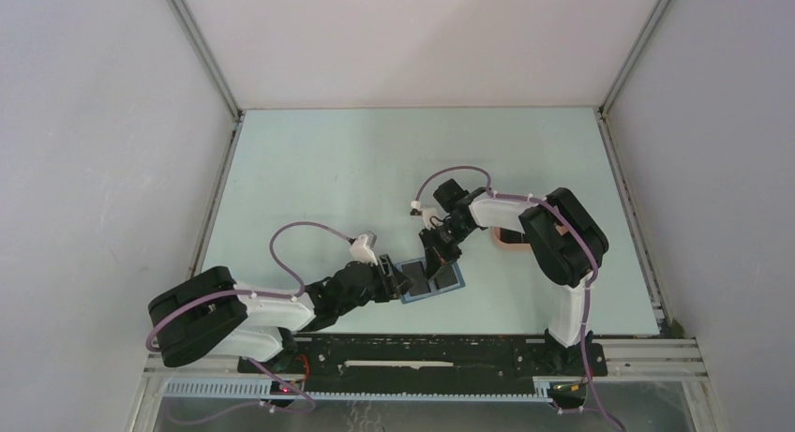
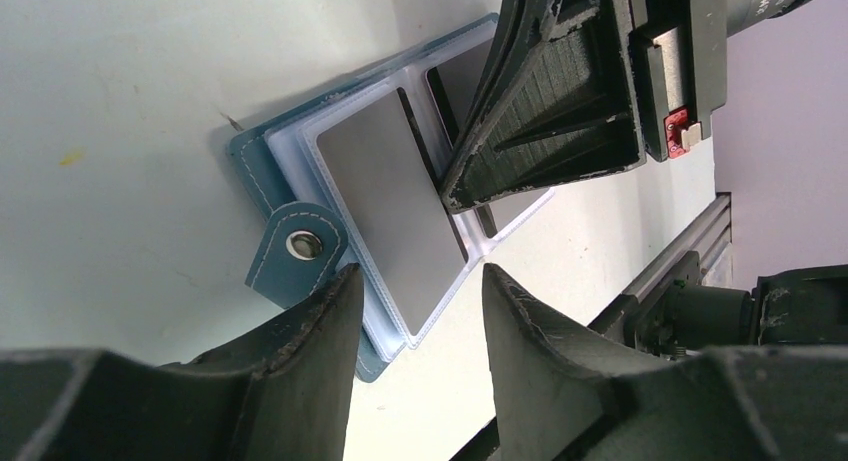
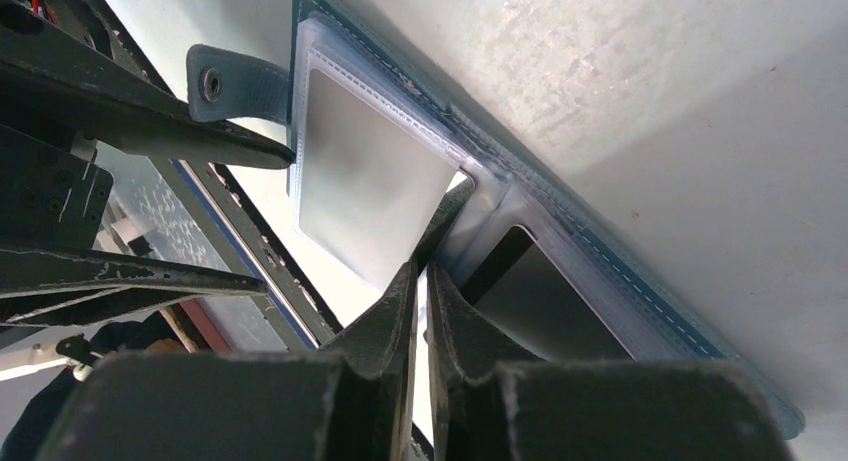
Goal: Put the credit cards into the card holder
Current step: Turn over the card slot in the card holder.
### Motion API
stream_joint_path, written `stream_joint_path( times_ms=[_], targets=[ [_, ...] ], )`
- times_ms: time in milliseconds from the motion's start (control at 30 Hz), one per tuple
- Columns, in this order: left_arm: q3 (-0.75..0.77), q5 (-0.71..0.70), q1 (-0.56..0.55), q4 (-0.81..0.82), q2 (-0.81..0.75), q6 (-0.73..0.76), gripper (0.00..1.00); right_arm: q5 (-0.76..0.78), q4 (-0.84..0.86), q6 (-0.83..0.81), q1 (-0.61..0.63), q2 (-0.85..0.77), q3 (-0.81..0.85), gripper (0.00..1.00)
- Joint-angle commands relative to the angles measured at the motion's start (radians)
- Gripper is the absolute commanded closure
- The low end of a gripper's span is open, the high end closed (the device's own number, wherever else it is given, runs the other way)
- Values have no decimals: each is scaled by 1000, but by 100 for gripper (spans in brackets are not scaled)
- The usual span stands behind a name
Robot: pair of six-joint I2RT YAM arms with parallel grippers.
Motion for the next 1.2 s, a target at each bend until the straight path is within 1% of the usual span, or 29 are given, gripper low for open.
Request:
stream_joint_path(
  times_ms=[0,267,800,967,1167],
  targets=[
    [61,3,6,41,3,-8,48,106,1,-11,14,43,15,86],
    [57,0,6,40,-9,-9,49,126,0,-6,19,47,16,87],
    [69,9,8,57,34,-14,49,85,-6,-12,12,44,20,87],
    [73,23,10,82,42,-13,49,66,-8,-18,9,45,21,84],
    [75,43,12,115,52,-17,49,26,-13,-27,2,36,24,77]
  ],
)
